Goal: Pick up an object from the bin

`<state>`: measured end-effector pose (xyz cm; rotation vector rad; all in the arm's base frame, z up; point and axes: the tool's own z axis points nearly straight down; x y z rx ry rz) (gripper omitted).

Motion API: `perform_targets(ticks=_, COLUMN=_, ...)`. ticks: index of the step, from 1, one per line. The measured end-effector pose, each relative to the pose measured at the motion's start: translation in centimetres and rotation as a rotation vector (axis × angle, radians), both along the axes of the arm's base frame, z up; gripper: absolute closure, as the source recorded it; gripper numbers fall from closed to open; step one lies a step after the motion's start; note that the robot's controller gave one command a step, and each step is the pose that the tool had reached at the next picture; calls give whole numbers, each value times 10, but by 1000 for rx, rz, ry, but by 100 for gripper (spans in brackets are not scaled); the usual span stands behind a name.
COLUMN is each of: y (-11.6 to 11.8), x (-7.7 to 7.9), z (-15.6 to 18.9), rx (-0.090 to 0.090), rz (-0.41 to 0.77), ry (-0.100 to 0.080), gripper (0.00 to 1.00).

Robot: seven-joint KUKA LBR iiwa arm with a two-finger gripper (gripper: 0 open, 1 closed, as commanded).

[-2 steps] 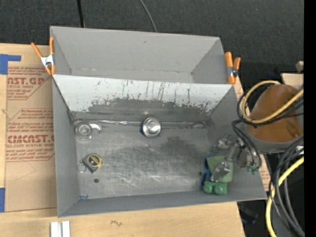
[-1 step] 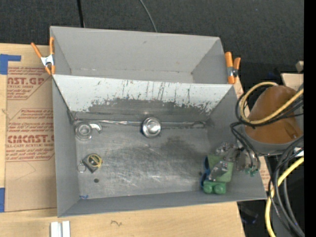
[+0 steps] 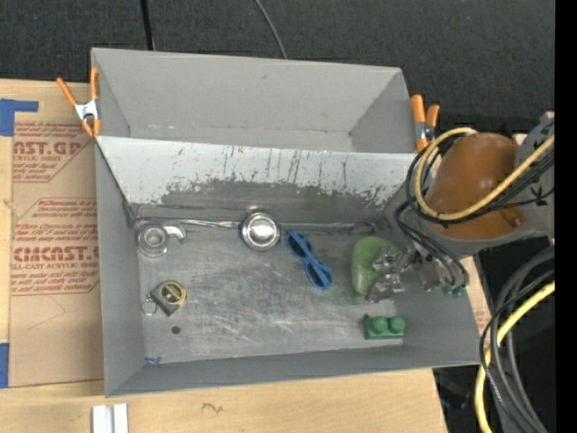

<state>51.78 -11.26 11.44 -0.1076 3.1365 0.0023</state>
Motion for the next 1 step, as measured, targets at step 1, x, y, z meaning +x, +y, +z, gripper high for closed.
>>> perform_targets(ticks=1, y=8, x=-1, z=66, rx=-3, rz=-1, ry=-5, gripper=100)
